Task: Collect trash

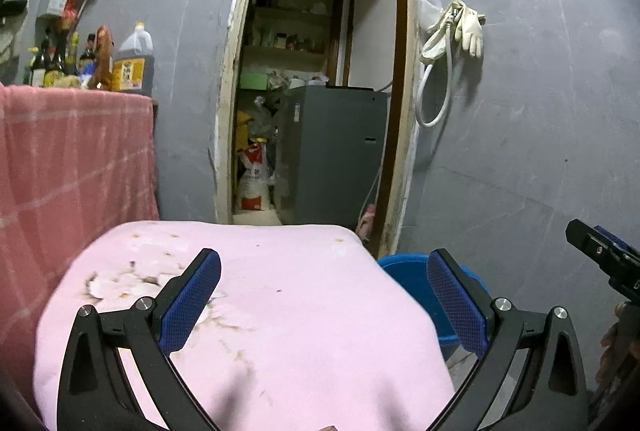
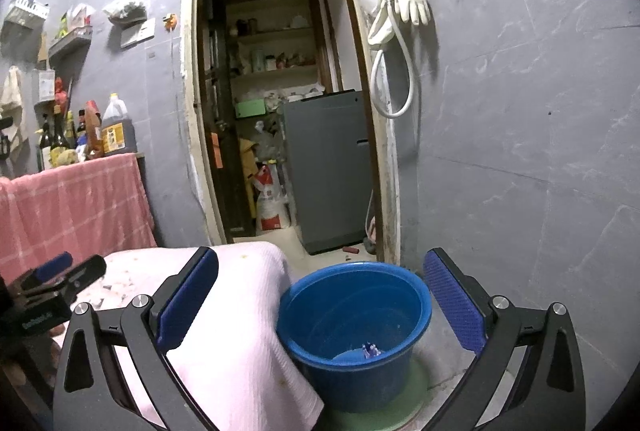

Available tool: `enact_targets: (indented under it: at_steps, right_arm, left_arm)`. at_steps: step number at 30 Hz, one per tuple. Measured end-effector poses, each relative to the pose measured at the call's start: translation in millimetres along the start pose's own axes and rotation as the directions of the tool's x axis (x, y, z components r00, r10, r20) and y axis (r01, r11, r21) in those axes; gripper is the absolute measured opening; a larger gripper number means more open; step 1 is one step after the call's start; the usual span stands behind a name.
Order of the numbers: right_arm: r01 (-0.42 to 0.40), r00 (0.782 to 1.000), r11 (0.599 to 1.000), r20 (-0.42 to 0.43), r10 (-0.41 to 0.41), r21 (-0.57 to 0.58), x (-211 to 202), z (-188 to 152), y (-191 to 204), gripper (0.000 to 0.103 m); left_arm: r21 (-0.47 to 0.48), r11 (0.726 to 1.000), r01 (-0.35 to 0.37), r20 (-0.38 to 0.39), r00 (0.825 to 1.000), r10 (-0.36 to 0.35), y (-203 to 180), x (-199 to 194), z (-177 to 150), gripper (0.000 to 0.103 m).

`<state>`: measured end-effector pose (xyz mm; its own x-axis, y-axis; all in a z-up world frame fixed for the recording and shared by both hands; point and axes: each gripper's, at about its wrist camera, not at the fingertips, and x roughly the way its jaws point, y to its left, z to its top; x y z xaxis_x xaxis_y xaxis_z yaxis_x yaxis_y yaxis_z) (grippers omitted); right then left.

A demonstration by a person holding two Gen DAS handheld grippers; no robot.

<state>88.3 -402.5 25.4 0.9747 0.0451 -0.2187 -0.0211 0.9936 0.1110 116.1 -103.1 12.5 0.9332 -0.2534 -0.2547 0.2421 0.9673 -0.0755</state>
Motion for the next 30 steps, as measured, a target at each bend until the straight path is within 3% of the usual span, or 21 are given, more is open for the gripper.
enact_targets:
  at_steps: [13,30]
  right_arm:
    - [0.027,1.000,0.999,0.007,-0.027,-0.023,-41,-29,10,0.103]
    - [0.053,0.999,0.999,0.007,-0.053,-0.013,-55,-40,9,0.103]
  left_arm:
    - [-0.011,1.000,-0.022,-0.019,1.000,0.021,1,-38,-25,0.101]
    - [0.012,1.000,-0.026,-0.026,0.999,0.026,-10,-59,-47,0.101]
